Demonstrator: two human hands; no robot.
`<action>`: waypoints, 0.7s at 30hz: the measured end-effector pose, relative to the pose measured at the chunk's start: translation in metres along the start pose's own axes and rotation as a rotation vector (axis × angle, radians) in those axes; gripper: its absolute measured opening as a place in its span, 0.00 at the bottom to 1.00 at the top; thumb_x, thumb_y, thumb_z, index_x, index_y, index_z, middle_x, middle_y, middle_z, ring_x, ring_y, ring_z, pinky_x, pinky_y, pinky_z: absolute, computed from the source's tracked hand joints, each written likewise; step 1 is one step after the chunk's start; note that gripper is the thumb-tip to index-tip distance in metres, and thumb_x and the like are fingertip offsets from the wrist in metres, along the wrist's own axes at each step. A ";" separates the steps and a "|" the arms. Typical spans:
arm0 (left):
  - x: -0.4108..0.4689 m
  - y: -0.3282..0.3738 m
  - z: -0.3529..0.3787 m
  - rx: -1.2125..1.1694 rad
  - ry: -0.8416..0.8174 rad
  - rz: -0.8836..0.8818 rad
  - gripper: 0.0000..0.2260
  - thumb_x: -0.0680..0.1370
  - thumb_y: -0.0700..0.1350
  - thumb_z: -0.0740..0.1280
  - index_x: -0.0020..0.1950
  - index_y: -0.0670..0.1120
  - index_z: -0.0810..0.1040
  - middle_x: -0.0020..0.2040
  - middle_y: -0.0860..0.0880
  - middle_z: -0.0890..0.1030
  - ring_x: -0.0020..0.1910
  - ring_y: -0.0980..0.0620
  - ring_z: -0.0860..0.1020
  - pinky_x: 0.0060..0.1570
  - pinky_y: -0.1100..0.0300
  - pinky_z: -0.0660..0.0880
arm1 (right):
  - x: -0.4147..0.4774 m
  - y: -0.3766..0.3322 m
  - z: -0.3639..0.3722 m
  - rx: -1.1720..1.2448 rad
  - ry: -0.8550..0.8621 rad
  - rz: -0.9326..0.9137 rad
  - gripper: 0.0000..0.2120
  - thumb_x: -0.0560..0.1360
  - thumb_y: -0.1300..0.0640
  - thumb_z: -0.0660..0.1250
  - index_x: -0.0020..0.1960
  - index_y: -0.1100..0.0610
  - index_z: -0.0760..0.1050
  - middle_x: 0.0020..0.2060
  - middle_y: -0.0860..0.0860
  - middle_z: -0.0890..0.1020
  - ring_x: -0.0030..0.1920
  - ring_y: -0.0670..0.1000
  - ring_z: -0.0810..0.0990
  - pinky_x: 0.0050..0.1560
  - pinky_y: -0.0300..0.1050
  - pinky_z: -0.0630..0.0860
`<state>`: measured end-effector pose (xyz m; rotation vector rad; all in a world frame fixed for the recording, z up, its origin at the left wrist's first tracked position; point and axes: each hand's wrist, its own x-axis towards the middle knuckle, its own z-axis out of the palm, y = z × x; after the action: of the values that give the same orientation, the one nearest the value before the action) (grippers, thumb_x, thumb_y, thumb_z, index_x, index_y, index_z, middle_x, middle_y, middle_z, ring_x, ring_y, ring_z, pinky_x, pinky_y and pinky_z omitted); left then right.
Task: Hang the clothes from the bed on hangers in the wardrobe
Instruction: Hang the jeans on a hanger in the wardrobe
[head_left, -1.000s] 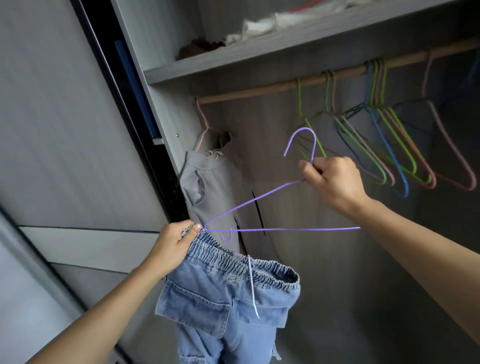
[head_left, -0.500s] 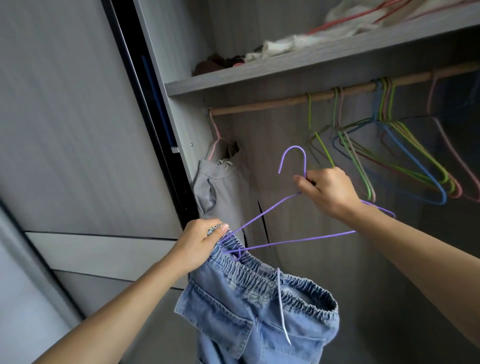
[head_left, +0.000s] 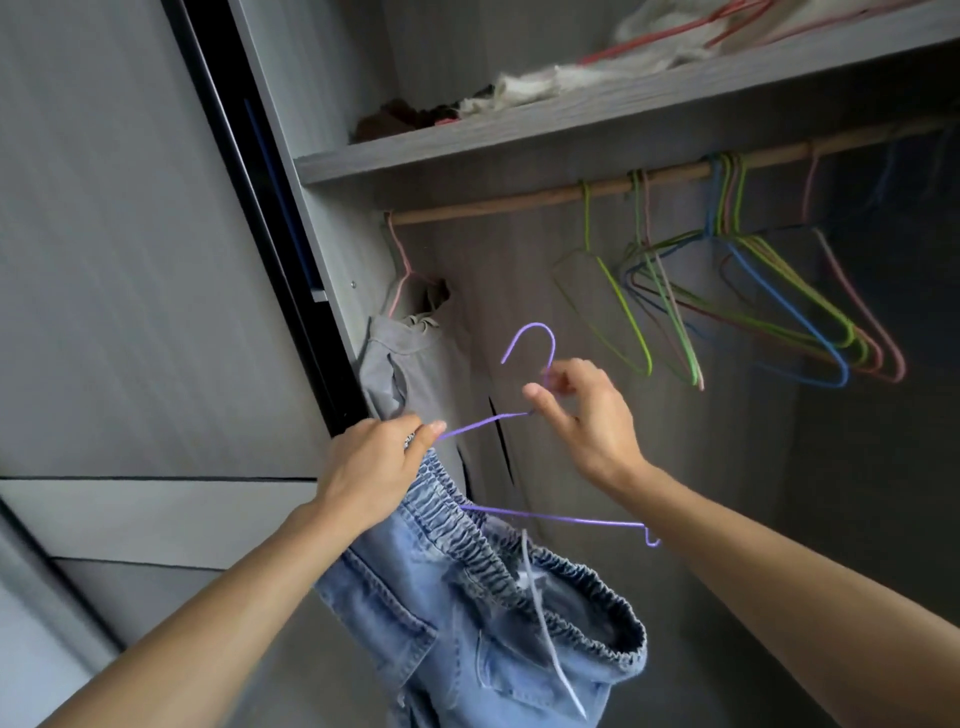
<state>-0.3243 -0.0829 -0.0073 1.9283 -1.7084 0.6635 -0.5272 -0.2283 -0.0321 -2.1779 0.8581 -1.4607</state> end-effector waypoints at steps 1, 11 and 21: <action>-0.001 -0.002 0.002 -0.005 0.019 -0.013 0.25 0.77 0.65 0.48 0.35 0.47 0.70 0.26 0.45 0.75 0.34 0.37 0.76 0.30 0.54 0.64 | -0.005 0.002 -0.005 -0.109 0.072 -0.079 0.14 0.73 0.39 0.64 0.46 0.50 0.74 0.41 0.45 0.77 0.45 0.50 0.75 0.45 0.49 0.70; 0.003 -0.008 -0.004 -0.138 0.098 -0.163 0.25 0.80 0.60 0.57 0.31 0.43 0.69 0.23 0.47 0.68 0.29 0.39 0.71 0.31 0.53 0.66 | -0.127 0.044 0.015 -0.666 -0.780 0.262 0.24 0.68 0.39 0.64 0.62 0.46 0.69 0.57 0.48 0.78 0.56 0.56 0.80 0.49 0.48 0.73; -0.027 -0.034 -0.004 -0.084 0.063 -0.008 0.21 0.78 0.57 0.58 0.28 0.52 0.59 0.20 0.48 0.64 0.27 0.35 0.69 0.28 0.56 0.63 | -0.075 0.126 -0.058 0.184 -0.684 1.034 0.08 0.78 0.64 0.62 0.53 0.63 0.79 0.32 0.57 0.83 0.28 0.50 0.81 0.29 0.42 0.78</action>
<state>-0.2940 -0.0564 -0.0228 1.8362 -1.6628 0.6324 -0.6357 -0.2702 -0.1383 -1.4788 1.2128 -0.2518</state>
